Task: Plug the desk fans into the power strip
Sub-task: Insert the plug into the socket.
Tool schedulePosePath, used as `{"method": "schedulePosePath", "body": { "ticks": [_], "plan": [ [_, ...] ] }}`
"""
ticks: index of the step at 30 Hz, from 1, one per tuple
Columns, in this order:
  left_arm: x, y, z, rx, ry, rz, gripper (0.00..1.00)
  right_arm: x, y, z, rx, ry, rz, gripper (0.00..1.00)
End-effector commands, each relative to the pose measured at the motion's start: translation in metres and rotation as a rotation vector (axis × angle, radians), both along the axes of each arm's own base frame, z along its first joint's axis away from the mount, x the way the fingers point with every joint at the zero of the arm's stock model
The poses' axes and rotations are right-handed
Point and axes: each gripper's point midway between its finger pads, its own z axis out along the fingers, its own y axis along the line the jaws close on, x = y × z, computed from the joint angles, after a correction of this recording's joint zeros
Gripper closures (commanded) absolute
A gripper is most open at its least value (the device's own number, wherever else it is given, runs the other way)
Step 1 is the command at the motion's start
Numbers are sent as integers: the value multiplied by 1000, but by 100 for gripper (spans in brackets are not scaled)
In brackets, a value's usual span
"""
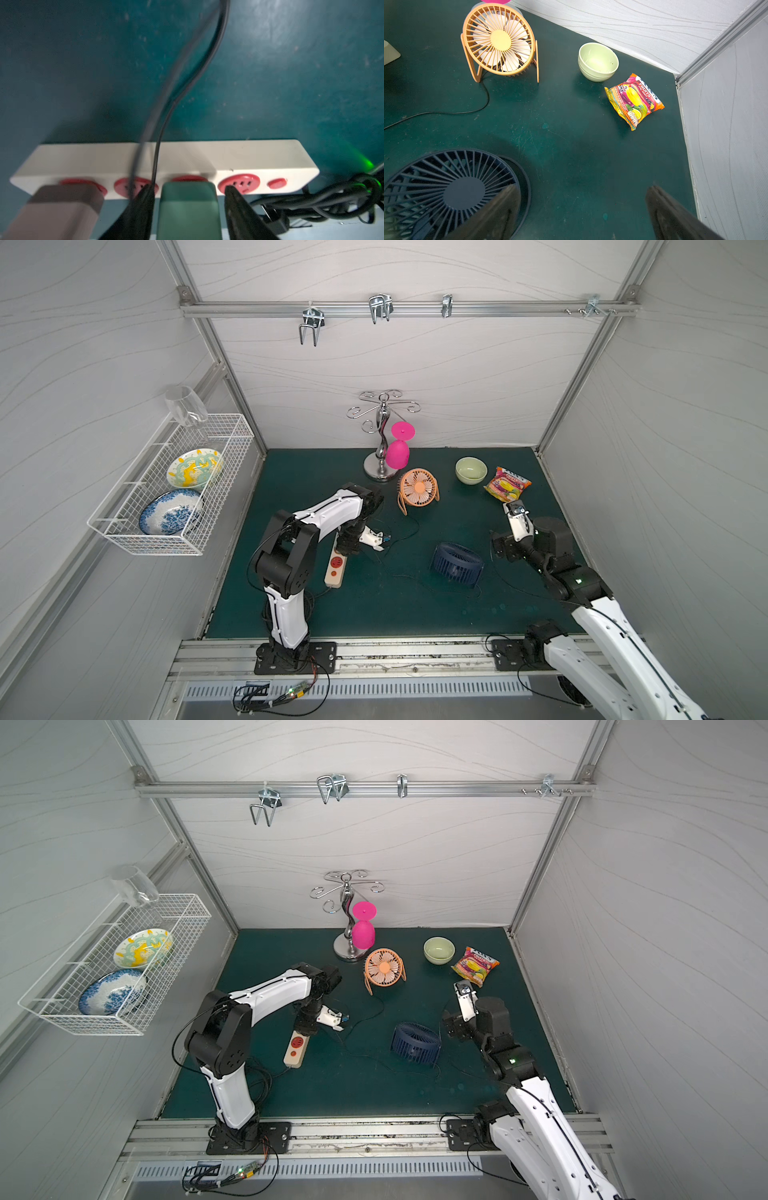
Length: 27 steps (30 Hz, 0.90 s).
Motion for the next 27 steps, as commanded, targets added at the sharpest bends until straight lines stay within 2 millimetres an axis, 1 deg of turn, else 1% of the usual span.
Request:
{"method": "schedulePosePath", "body": {
  "ticks": [1,3,7,10,12,16,18,21,24,27],
  "plan": [
    [0,-20,18,-174,-17,2,31,1,2,6,10,-21,4,1],
    [-2,-13,28,-188,-29,8,26,1,1,7,4,-29,0,1],
    [-11,-1,46,-228,-15,39,23,2,1,6,-1,-18,-2,1],
    [-18,5,52,-257,-5,33,21,1,2,6,3,-22,4,1],
    [-19,8,56,-276,-9,36,20,2,0,6,-7,-21,-5,1],
    [-19,7,55,-314,-5,32,19,2,1,5,2,-13,0,1],
    [-17,6,50,-325,-9,17,20,1,1,6,-1,-18,-1,1],
    [-13,1,50,-356,-17,16,22,3,0,5,-12,-6,-4,1],
    [-11,0,43,-370,-18,-7,28,1,1,4,-1,-3,0,1],
    [-2,5,41,-363,-41,-5,33,2,-1,4,-14,-8,-8,1]
  ]
}}
